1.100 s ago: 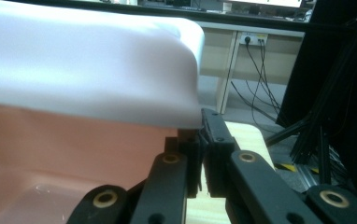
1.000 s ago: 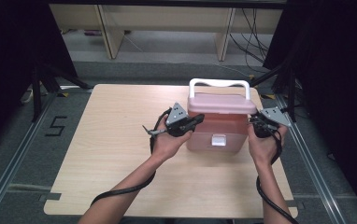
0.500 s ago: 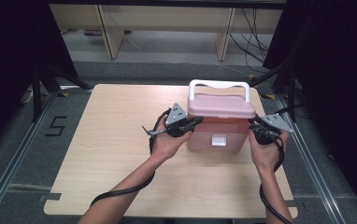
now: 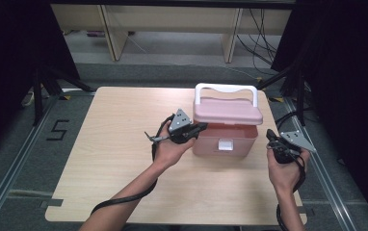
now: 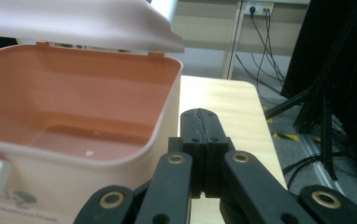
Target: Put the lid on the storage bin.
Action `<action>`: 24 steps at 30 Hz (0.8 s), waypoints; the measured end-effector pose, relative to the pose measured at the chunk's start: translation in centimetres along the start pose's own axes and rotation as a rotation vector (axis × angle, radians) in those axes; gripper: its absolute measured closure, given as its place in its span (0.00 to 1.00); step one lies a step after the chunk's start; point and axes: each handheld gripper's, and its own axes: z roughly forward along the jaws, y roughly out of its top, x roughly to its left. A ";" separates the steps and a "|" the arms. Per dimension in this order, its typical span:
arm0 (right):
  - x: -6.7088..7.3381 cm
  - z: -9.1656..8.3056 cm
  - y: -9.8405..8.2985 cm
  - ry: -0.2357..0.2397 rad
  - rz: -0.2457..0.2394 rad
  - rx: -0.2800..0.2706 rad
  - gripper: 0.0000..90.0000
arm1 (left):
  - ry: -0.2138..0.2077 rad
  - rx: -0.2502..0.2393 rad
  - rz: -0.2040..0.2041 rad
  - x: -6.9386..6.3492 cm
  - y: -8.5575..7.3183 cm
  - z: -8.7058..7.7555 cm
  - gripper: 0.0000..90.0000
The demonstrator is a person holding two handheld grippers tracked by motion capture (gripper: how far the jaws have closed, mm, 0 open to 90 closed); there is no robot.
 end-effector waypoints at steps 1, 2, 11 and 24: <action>-0.1 -0.1 -0.1 -0.001 -0.012 0.000 1.00 | -0.001 0.002 0.002 0.0 -0.1 0.0 1.00; -0.1 -0.2 -0.3 -0.004 -0.002 0.000 1.00 | -0.001 0.005 0.003 0.0 -0.1 -0.1 1.00; -0.2 -0.1 -1.8 0.001 0.014 0.025 1.00 | -0.004 0.022 -0.013 0.1 -1.0 -0.4 1.00; -0.2 -0.4 -2.5 -0.002 0.044 0.034 1.00 | 0.008 0.047 -0.017 0.5 -2.2 -1.1 1.00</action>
